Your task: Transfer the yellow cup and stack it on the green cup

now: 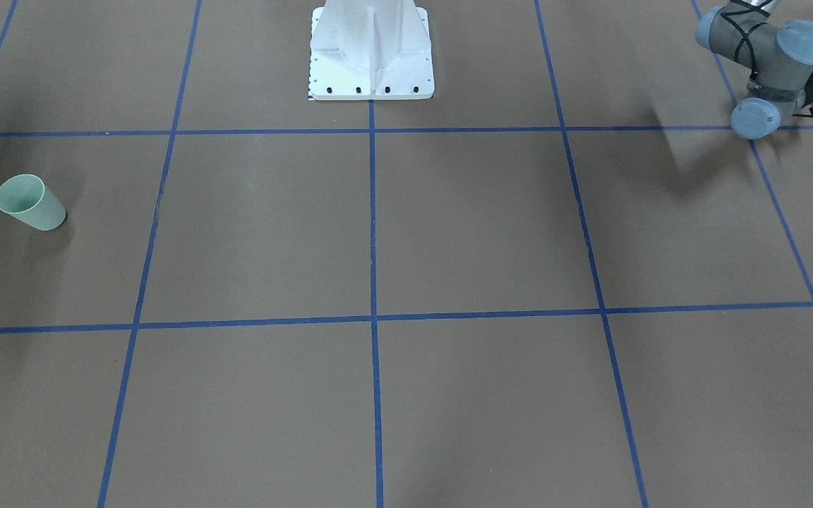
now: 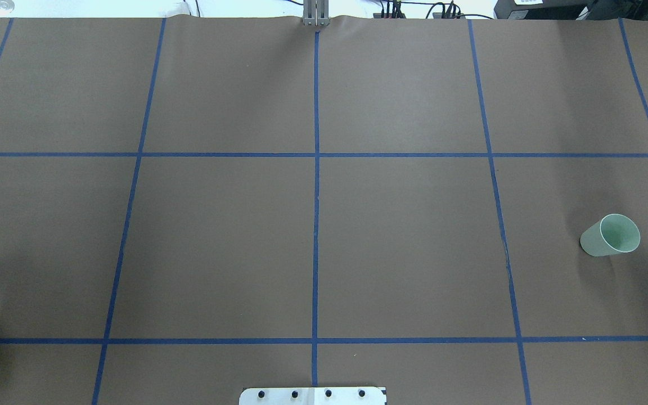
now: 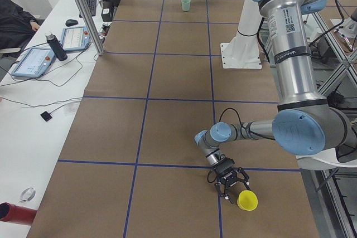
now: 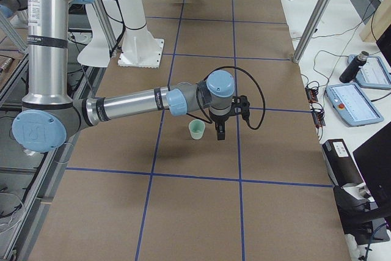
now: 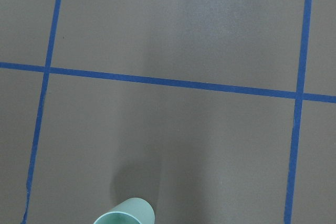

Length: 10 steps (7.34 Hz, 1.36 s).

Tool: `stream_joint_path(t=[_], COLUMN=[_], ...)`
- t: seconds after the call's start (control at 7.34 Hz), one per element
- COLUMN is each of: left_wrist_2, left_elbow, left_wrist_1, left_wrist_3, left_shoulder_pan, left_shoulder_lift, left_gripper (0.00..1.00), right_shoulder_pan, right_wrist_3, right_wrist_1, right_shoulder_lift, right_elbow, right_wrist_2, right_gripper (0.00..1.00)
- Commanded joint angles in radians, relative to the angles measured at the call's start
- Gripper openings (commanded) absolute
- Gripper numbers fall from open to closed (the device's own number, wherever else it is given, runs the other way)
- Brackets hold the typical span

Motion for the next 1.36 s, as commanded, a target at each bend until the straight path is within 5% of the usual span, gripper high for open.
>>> stream_joint_path(t=[0.0, 0.95, 1.23], left_wrist_2=[-0.021, -0.082, -0.078], left_elbow=[0.006, 0.112, 0.112], left_wrist_1=[-0.006, -0.087, -0.084], left_wrist_3=[-0.003, -0.031, -0.018], left_shoulder_pan=[0.002, 0.032, 0.053], left_shoulder_lift=[0.002, 0.001, 0.001], left_gripper=[1.0, 1.0, 0.07], right_shoulder_pan=[-0.001, -0.001, -0.001], right_wrist_3=[0.001, 0.001, -0.002], right_wrist_1=[0.0, 0.002, 0.002], right_shoulder_lift=[-0.001, 0.002, 0.0], right_elbow=[0.0, -0.003, -0.011], right_wrist_2=[0.0, 0.005, 0.003], right_gripper=[1.0, 1.0, 1.0])
